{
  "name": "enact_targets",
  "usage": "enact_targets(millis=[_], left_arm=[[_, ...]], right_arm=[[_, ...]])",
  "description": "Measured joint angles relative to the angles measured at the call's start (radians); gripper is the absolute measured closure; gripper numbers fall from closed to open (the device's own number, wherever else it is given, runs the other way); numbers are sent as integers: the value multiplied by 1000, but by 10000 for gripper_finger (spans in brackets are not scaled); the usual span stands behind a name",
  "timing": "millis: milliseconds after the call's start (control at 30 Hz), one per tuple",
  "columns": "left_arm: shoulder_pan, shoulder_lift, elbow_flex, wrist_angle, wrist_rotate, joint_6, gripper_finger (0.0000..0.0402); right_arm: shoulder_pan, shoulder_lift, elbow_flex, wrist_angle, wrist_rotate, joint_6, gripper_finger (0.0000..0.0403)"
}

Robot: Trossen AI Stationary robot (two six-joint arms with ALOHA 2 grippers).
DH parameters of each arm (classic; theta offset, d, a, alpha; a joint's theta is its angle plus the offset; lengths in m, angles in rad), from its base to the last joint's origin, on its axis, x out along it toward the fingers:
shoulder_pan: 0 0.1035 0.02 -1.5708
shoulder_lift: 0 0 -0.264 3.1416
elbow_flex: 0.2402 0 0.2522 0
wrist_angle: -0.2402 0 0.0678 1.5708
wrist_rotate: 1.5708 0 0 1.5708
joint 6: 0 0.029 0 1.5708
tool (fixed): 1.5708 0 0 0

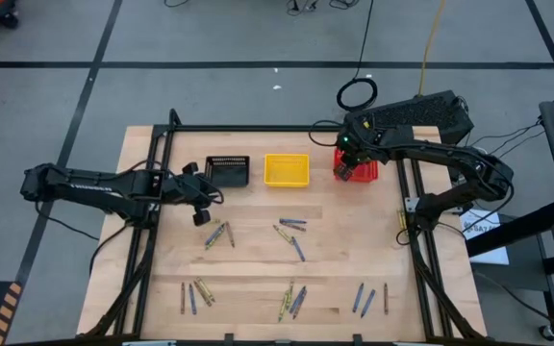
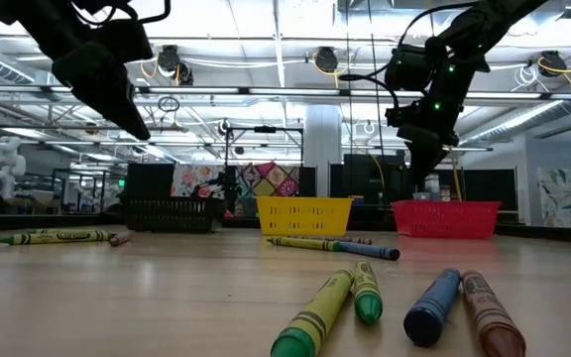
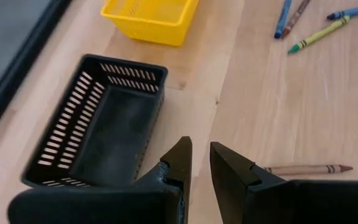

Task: Sort crayons
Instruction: Put the blue crayon into the yellow bin

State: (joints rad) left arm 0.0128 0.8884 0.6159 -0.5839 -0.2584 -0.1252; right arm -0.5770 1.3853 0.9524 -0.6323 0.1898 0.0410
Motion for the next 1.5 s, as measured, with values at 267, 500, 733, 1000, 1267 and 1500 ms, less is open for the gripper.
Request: enact_targets(millis=[267,500,733,1000,1267,1500], left_arm=[[0,80,0,71,-3,1,338],[0,147,0,74,70,-8,338],[0,173,0,102,234,-84,338],[-8,172,0,-39,262,-272,338],[-119,175,0,-57,253,-527,338],[-213,248,0,-36,183,-672,338]], right_arm=[[0,0,0,0,0,0,328],[1,0,0,0,0,0,328],[1,0,-1,15,0,0,328],[3,0,-1,9,89,25,328],[3,0,-1,7,97,58,328],[3,0,-1,5,97,104,328]])
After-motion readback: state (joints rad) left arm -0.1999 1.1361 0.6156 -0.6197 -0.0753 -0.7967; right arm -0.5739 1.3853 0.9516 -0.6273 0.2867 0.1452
